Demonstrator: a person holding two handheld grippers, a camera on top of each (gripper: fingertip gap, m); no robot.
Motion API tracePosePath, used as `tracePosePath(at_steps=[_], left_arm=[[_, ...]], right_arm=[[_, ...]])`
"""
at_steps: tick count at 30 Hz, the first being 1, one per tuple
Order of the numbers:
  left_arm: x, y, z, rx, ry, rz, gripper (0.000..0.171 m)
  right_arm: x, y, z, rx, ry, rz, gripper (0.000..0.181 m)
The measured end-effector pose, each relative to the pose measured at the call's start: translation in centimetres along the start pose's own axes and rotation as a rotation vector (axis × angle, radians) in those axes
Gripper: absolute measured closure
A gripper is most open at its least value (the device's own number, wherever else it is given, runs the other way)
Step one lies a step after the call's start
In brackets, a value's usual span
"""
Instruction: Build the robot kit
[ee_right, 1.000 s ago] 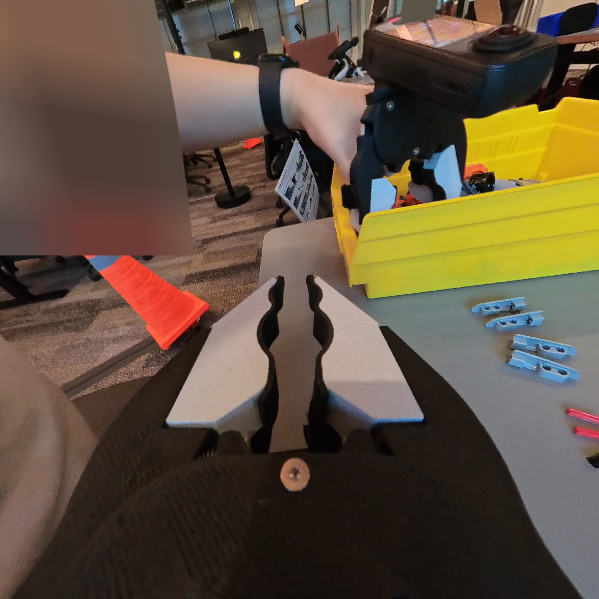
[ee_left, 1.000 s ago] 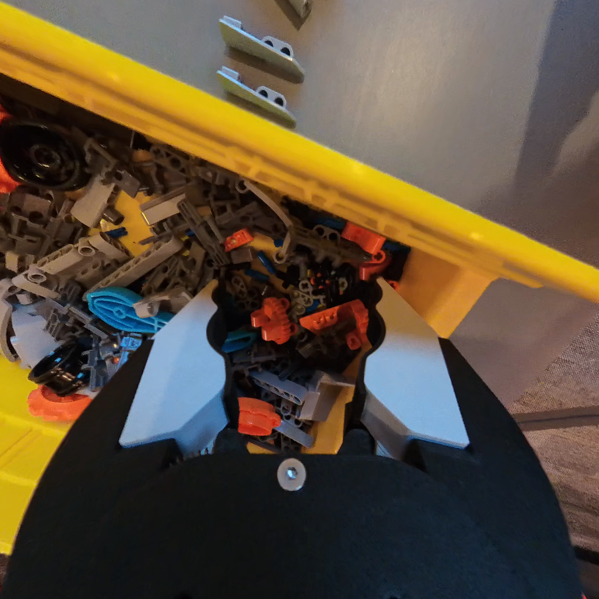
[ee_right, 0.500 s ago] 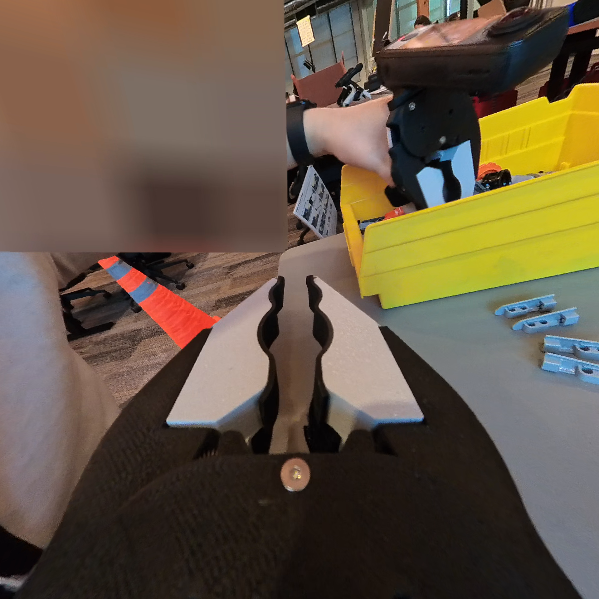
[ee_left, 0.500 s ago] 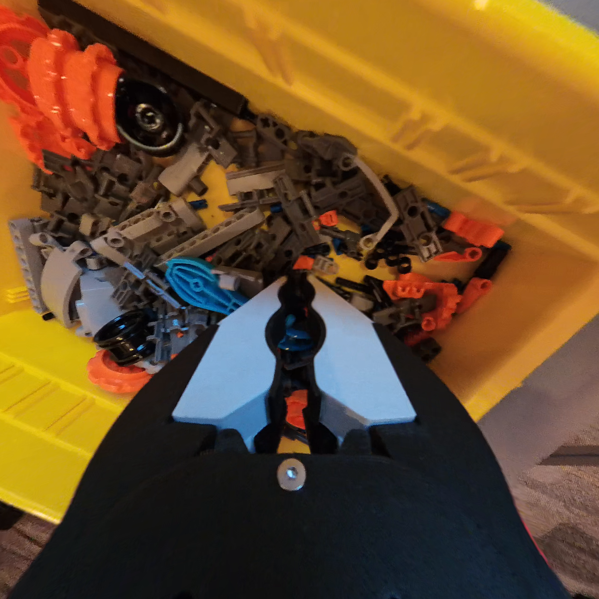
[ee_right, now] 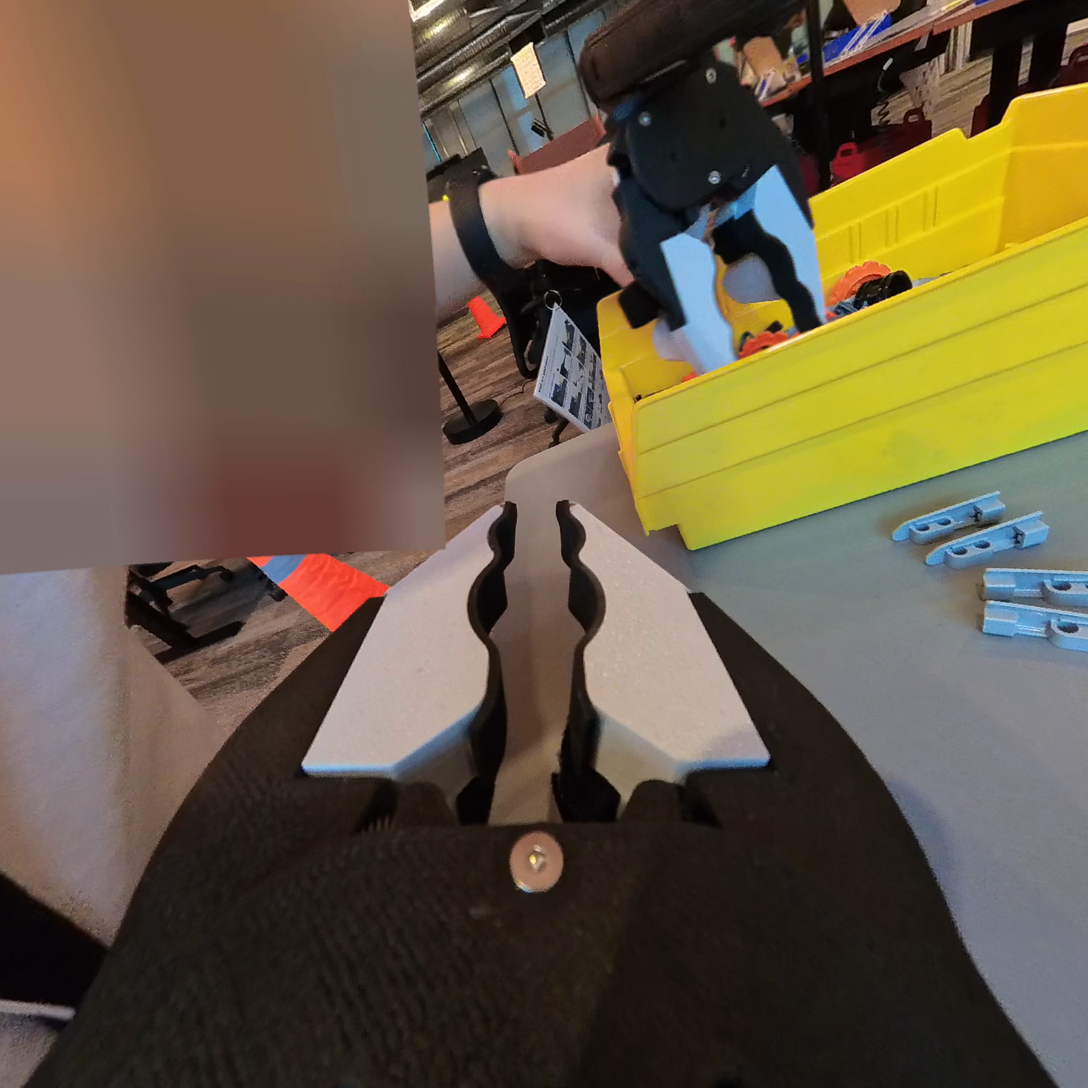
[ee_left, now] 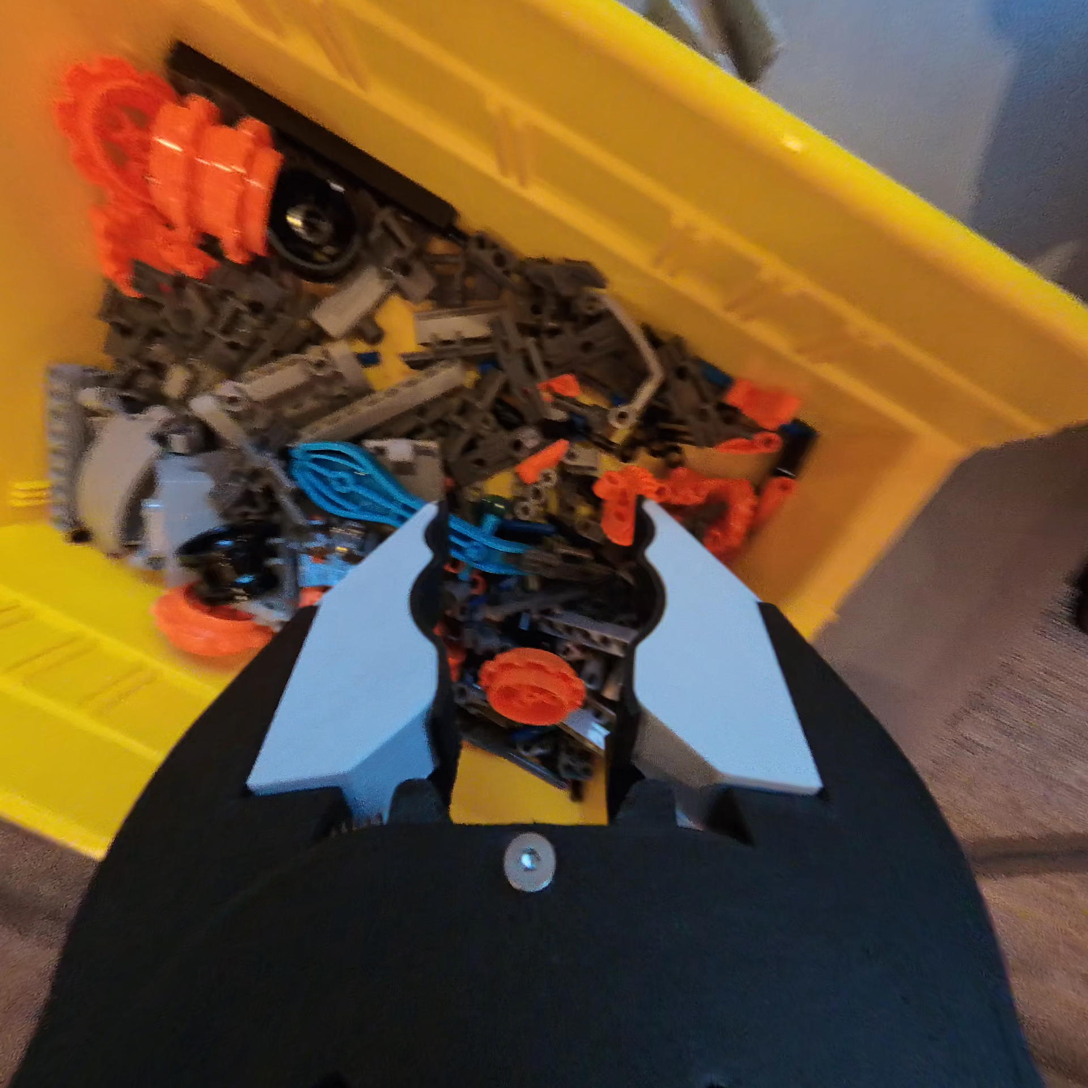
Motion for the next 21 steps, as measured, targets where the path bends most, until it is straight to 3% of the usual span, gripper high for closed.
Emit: tracePosePath(at_steps=[3, 6, 13, 15, 17, 19, 21], left_arm=[[-1.7, 1.6, 0.1, 0.089, 0.061, -0.032, 0.083], [-2.2, 2.2, -0.3, 0.118, -0.035, -0.142, 0.085], [-1.4, 1.5, -1.6, 0.117, -0.226, -0.187, 0.067], [-0.7, 1.4, -1.6, 0.119, -0.269, -0.178, 0.072], [-0.2, 1.4, -1.8, 0.108, -0.284, -0.177, 0.096], [0.7, 1.7, -2.1, 0.118, -0.324, -0.21, 0.133], [1.3, 1.7, -2.5, 0.117, -0.334, -0.219, 0.143]], right_arm=[[0.1, 0.0, -0.1, 0.006, -0.005, 0.0, 0.168], [0.1, 0.1, -0.2, 0.011, -0.009, -0.003, 0.168], [0.0, 0.3, -0.4, 0.02, -0.011, -0.016, 0.168], [-0.1, 0.3, -0.4, 0.021, -0.012, -0.019, 0.168], [0.0, 0.3, -0.5, 0.022, -0.015, -0.021, 0.168], [0.0, 0.3, -0.5, 0.025, -0.015, -0.02, 0.168], [0.0, 0.3, -0.6, 0.026, -0.016, -0.019, 0.168]])
Point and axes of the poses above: each gripper's, where its closed fingertips meet, z back along the fingers, y out of its underside, x = y × z across the jaws, the point moved 4 cm from there along z, back along the fingers, and after that the axes turned 8 degrees about -y, right-handed, at the moved point
